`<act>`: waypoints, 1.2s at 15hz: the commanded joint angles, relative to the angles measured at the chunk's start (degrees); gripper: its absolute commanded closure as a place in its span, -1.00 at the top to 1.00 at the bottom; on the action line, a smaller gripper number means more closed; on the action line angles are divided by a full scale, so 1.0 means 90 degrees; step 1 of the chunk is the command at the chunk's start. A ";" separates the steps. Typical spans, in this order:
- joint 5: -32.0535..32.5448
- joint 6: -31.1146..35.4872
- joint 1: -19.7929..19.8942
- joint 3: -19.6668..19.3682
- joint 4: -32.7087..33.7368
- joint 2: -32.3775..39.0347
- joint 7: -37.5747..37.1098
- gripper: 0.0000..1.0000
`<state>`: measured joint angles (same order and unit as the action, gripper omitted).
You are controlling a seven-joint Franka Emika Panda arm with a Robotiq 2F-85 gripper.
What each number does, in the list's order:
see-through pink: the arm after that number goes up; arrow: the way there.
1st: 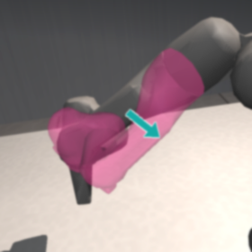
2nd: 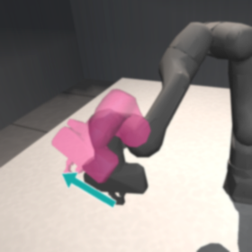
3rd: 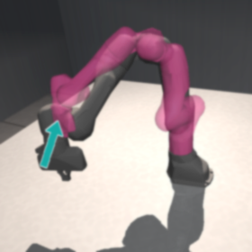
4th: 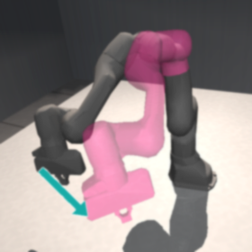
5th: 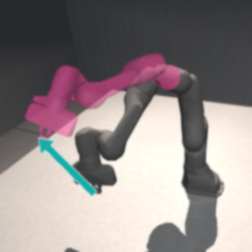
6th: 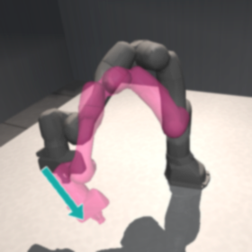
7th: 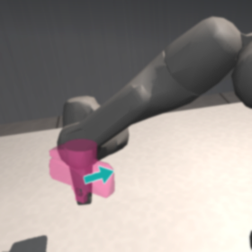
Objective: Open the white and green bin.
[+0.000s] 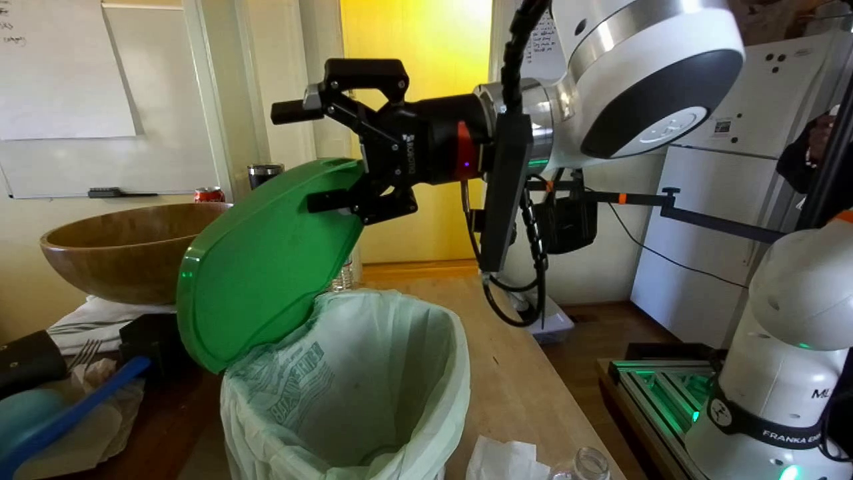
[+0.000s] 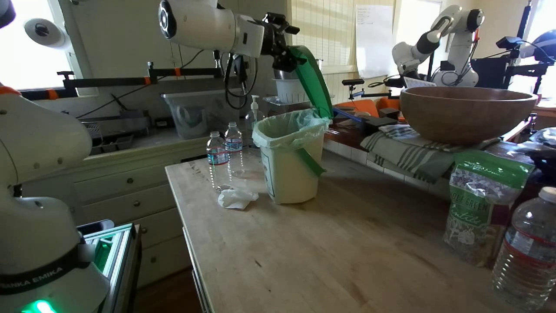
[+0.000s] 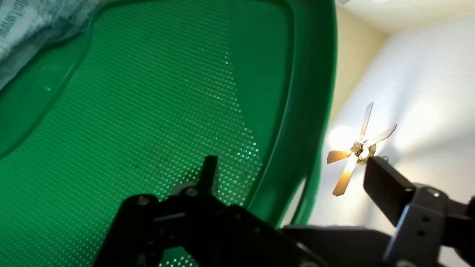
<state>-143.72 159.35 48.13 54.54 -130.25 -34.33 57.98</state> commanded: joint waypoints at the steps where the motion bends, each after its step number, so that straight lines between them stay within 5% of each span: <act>1: 0.0000 -0.0219 0.0557 0.0359 0.0223 0.0096 0.0107 1.00; 18: 0.0000 -0.0703 0.1775 0.1175 0.0912 0.0168 0.0392 1.00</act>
<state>-143.72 155.69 62.21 64.02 -122.71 -32.41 61.07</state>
